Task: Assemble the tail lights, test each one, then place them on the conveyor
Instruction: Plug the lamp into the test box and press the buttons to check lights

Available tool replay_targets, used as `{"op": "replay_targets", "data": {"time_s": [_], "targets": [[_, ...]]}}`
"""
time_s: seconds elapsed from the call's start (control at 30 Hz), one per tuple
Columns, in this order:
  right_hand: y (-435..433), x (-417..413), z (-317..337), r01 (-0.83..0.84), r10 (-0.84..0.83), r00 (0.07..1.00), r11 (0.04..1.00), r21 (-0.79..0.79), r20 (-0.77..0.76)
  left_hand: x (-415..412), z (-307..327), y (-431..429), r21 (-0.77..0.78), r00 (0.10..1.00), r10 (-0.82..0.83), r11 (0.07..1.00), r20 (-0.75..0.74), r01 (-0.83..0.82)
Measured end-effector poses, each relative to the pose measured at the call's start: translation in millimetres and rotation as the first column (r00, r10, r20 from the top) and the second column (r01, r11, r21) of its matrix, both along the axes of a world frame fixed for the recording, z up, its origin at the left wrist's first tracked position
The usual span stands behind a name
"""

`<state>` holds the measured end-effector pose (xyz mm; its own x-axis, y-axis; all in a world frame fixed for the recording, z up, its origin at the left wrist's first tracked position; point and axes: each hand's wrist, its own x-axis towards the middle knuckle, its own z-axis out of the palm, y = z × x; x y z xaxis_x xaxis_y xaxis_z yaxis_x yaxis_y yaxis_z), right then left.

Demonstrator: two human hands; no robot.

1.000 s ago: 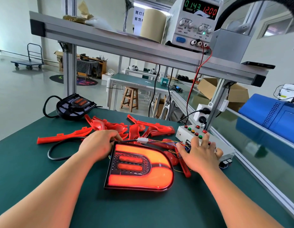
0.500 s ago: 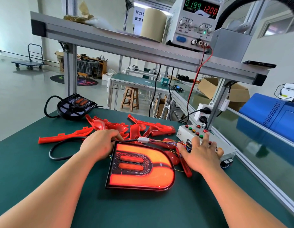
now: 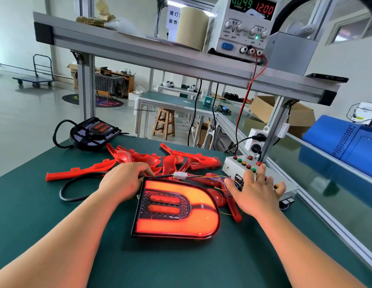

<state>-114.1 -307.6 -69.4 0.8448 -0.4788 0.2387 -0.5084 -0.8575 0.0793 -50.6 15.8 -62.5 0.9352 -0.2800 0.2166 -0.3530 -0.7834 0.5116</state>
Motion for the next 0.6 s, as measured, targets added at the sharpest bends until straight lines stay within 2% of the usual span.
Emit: {"op": "replay_targets", "data": {"time_s": [0.6], "targets": [[2.2, -2.4, 2.3, -0.012, 0.012, 1.000, 1.000, -0.015, -0.002, -0.8, 0.4, -0.2, -0.013, 1.000, -0.006, 1.000, -0.015, 0.006]]}}
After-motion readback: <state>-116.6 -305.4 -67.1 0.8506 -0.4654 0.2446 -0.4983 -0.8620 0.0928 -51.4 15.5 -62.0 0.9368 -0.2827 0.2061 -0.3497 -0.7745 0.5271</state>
